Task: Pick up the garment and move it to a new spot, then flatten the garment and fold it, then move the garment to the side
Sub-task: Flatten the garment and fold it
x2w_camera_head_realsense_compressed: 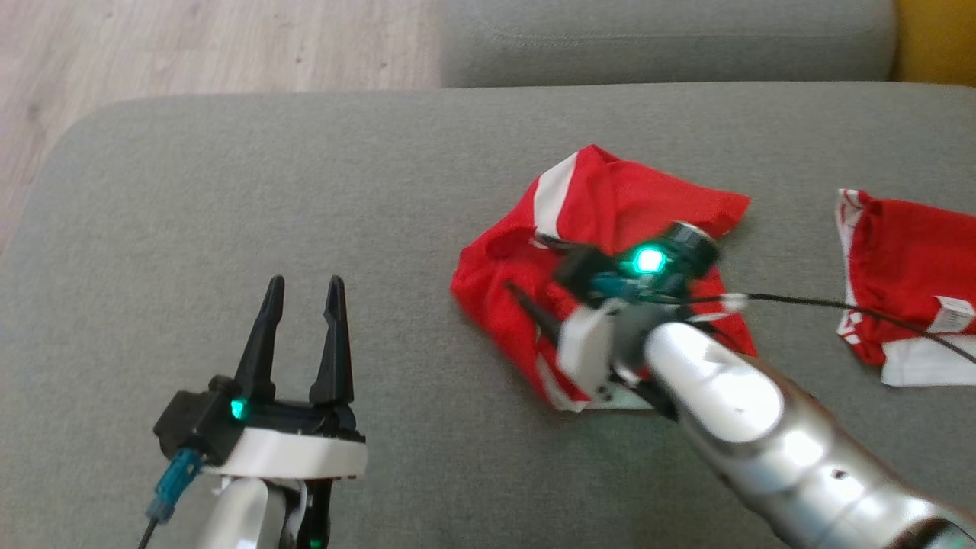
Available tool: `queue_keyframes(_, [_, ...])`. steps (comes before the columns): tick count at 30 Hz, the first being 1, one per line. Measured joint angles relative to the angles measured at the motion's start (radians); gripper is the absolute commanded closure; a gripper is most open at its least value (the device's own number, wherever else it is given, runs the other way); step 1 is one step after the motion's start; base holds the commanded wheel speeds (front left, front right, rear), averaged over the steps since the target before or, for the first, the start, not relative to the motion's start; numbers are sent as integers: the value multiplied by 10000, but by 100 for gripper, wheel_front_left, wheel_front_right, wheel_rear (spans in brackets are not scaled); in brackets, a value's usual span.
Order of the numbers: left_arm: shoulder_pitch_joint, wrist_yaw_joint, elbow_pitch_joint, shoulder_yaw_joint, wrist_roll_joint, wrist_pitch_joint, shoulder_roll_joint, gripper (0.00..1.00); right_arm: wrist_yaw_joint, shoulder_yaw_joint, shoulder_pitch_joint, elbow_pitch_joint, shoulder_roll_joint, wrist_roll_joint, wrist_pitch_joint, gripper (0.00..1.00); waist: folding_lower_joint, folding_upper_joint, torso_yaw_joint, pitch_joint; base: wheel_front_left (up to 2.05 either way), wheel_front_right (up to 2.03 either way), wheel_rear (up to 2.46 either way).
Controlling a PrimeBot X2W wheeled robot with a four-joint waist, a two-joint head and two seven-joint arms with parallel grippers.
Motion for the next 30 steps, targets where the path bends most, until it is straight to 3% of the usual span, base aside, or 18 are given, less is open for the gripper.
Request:
queue_keyframes(5, [155, 0, -46, -6, 48, 0, 0, 0, 0, -1779, 1000, -491, -453, -401, -15, 0, 0, 0, -254, -109, 0, 0, 0])
queue_keyframes(10, [156, -2, -144, -12, 67, 0, 0, 0, 0, -4211, 2246, -1547, -527, -516, -581, 0, -1, 0, -396, -191, 0, 0, 0])
queue_keyframes(14, [201, -2, -215, -8, 71, 0, 0, 0, -2, -6174, 3671, -2497, -410, -694, -1254, 0, 0, 0, -524, -191, 0, 0, 0])
queue_keyframes(19, [307, -2, -230, -4, 159, 0, 0, 0, -2, -8059, 5678, -3432, 213, -713, -2033, 0, 0, 0, -663, -194, 0, 0, 0])
queue_keyframes(23, [307, -4, -255, 0, 159, 0, 0, 0, -2, -8619, 6683, -3776, 508, -713, -2368, 0, 0, 0, -807, -162, 0, 0, 0])
queue_keyframes(30, [303, -6, -255, -4, 161, 0, 0, 0, -2, -8489, 6823, -3856, 608, -334, -2510, 0, 0, 0, -960, -24, 0, 0, 0])
